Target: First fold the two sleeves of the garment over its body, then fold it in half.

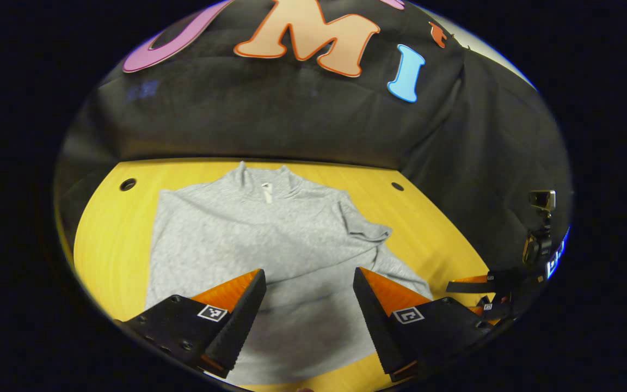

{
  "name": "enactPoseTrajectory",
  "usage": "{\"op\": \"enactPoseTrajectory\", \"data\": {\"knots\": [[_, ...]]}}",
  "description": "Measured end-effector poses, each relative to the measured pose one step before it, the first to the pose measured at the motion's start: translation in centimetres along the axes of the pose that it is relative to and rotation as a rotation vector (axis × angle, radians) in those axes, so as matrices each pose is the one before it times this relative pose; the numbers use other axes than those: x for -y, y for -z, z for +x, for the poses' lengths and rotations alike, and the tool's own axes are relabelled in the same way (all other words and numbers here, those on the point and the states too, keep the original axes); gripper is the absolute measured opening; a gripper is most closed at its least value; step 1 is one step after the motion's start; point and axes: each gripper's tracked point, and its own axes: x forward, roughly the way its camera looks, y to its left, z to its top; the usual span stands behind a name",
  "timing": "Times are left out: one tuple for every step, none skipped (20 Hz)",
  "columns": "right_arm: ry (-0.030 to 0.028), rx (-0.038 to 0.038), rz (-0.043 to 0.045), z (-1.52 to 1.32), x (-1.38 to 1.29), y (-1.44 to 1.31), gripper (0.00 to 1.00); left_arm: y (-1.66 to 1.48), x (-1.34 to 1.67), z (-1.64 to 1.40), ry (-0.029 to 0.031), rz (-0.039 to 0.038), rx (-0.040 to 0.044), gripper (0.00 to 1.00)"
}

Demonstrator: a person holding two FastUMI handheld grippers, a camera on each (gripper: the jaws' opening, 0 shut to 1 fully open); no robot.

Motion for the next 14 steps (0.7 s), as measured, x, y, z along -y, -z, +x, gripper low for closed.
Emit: {"op": "enactPoseTrajectory", "data": {"knots": [[0.00058,-0.00992,0.00342,0.167,0.012,0.332,0.94,1.081,-1.375,-1.124,-0.02992,0.00007,-0.00990,0.94],[0.00135,-0.00869,0.00584,0.131,0.011,0.420,0.94,1.158,-1.152,-1.191,-0.02431,-0.00362,-0.00940,0.94],[0.00227,-0.00826,0.00479,0.282,0.071,0.298,0.94,1.208,-1.027,-1.167,-0.02448,-0.00846,-0.01182,0.94],[0.00379,-0.00968,0.00352,0.176,0.147,0.352,0.94,1.103,-0.821,-0.831,-0.02051,-0.01148,-0.00859,0.94],[0.00708,-0.00626,0.00073,0.113,0.124,0.249,0.94,1.329,-1.007,-0.865,-0.02762,-0.02536,-0.01212,0.94],[0.00791,-0.00736,-0.00120,0.108,0.171,0.469,0.93,1.453,-0.700,-0.780,-0.01423,-0.02798,-0.01706,0.94],[0.00928,-0.00810,-0.00046,0.180,0.232,0.316,0.93,1.285,-0.798,-0.579,-0.02664,-0.02157,-0.01692,0.94],[0.00678,-0.00720,0.00302,0.192,0.188,0.443,0.93,1.351,-0.830,-0.098,-0.02750,-0.01556,-0.02205,0.94],[0.00562,-0.00658,0.00570,0.247,0.043,0.324,0.98,1.112,-0.836,-0.368,-0.02292,-0.01167,-0.01906,0.94],[0.00523,-0.00678,0.00349,0.118,0.117,0.326,0.94,1.270,-0.861,-0.356,-0.01724,-0.00579,-0.01610,0.94],[0.00573,-0.00355,0.00047,0.172,0.127,0.165,0.98,0.606,-0.754,-0.075,-0.01806,0.00067,-0.00482,0.94],[0.00771,-0.00376,-0.00093,0.355,0.127,0.129,0.98,0.374,-0.344,0.194,-0.01103,-0.00387,-0.00285,0.94],[0.00572,-0.00533,-0.00015,0.222,0.053,0.158,0.94,0.256,-0.116,0.168,-0.00938,-0.00523,-0.00606,0.93],[0.00321,-0.00444,-0.00082,0.183,0.119,0.127,0.94,0.360,-0.134,0.111,-0.00871,-0.00113,-0.00315,0.93]]}}
